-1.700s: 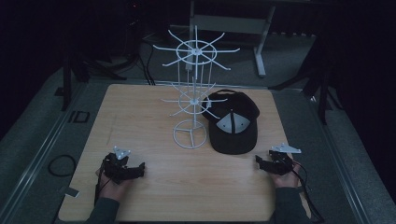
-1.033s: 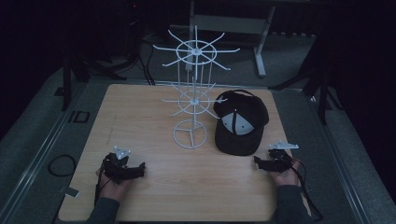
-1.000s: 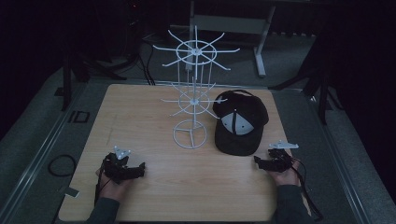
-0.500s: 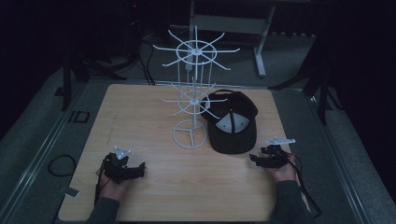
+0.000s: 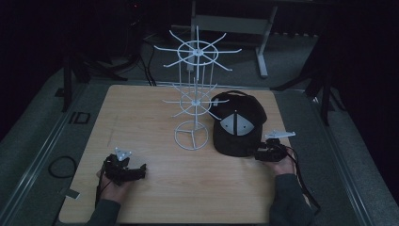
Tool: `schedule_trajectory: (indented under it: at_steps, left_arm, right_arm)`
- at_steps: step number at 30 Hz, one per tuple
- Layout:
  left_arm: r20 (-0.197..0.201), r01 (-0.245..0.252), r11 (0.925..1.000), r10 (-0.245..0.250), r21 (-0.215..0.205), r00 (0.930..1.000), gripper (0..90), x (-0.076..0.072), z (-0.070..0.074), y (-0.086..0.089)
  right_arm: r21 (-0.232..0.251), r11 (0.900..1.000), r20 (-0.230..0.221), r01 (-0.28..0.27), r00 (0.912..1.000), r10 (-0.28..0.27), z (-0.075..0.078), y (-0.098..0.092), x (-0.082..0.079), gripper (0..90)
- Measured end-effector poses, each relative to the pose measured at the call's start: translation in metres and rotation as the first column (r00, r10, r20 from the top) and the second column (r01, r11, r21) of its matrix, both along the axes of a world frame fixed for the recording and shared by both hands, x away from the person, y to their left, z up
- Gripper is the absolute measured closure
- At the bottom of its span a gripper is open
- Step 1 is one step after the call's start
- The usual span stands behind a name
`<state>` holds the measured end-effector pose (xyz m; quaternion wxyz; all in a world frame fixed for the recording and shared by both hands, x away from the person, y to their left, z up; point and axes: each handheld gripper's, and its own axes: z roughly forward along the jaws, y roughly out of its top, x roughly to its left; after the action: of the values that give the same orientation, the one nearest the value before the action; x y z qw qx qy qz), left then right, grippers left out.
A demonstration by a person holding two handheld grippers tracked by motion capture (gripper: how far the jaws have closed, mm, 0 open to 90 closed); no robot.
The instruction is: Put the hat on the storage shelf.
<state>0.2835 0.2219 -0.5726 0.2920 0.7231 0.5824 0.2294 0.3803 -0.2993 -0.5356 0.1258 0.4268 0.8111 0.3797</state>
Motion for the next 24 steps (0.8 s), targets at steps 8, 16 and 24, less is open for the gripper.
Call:
schedule_trajectory:
  at_steps: [8,16,24]
  left_arm:
    - [0.0,0.001,1.0,-0.001,0.0,1.0,1.5,0.0,0.0,0.0]
    - [0.0,0.001,1.0,-0.001,0.0,1.0,1.5,0.0,0.0,0.0]
    - [0.0,0.0,1.0,0.0,0.0,1.0,1.5,0.0,0.0,0.0]
  right_arm:
    - [0.03,0.999,-0.014,-0.045,0.9989,0.045,0.005,0.005,0.012,46.3]
    - [0.102,0.989,-0.031,-0.107,0.9934,0.111,0.009,0.014,0.021,57.4]
    - [0.22,0.96,-0.049,-0.176,0.9804,0.191,0.011,0.023,0.029,72.7]
